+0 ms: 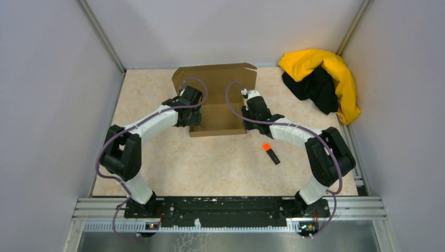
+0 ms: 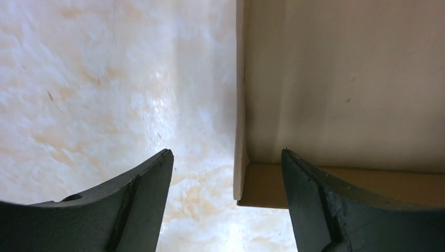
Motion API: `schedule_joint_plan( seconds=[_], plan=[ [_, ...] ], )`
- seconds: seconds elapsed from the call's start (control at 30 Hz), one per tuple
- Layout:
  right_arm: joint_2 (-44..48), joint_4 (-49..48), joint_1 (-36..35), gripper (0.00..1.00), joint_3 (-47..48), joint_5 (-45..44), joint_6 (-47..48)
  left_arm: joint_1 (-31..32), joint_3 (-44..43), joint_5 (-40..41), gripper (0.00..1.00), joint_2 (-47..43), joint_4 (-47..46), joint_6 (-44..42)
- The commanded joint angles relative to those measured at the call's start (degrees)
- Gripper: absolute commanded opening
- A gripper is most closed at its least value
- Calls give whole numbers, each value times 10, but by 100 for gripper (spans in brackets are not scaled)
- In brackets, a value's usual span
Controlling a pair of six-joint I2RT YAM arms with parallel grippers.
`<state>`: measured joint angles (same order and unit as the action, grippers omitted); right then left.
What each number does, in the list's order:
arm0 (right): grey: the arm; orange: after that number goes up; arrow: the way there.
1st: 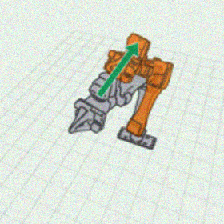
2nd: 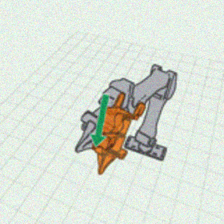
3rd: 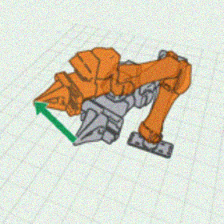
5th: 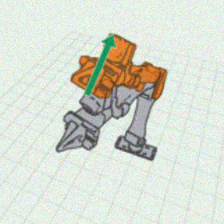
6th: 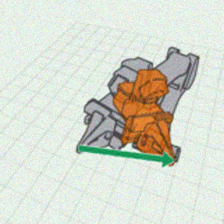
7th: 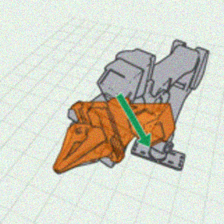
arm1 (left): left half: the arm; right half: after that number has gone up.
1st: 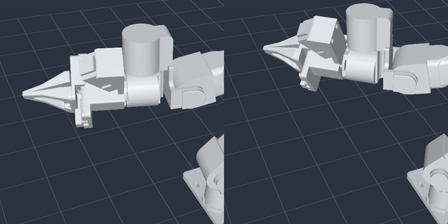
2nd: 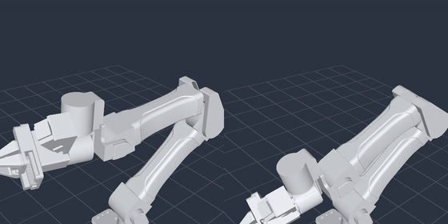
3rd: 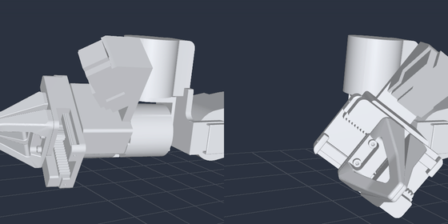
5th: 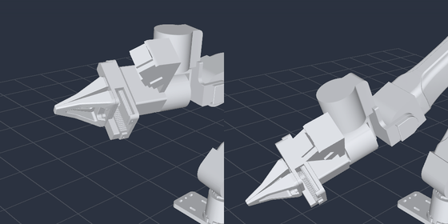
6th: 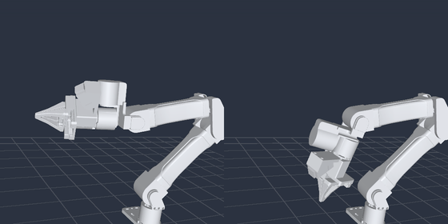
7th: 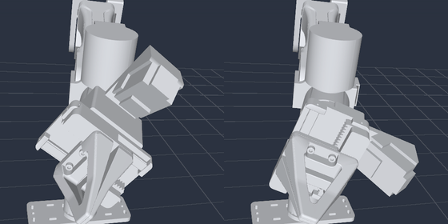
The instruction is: Fold the paper box
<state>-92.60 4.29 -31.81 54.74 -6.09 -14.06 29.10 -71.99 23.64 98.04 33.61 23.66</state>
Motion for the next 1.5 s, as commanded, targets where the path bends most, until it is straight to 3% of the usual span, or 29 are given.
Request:
schedule_joint_plan(
  seconds=[0.0, 0.47, 0.67, 0.8, 0.87, 0.97, 1.03, 1.23, 1.47],
  plan=[
    [31, -12, 5, 27, -3, 13, 1, 3, 37, -29, 81, -6, 9, 31],
    [31, -14, 5, 26, -8, 28, 2, 6, 93, -31, 53, 10, -56, 46],
    [32, -9, 4, 26, -9, 24, 3, 9, 93, -24, 27, 25, -64, 48],
    [36, -2, 5, 26, -5, 21, 5, 12, 93, -24, 22, 25, -64, 49],
    [41, 11, 5, 26, 3, 17, 8, 14, 93, -29, 26, 21, -64, 48],
    [48, 30, 5, 26, 17, 12, 13, 15, 94, -36, 53, 8, -64, 50],
    [59, 39, 5, 26, 21, 4, 15, 16, 95, -44, 64, -5, -68, 49],
    [120, 59, 5, 35, 1, -56, 14, 15, 83, -79, 73, -47, -99, 25],
    [208, 105, 7, 66, -77, -43, 26, 16, 69, -110, 83, -121, -102, 6]
  ],
)
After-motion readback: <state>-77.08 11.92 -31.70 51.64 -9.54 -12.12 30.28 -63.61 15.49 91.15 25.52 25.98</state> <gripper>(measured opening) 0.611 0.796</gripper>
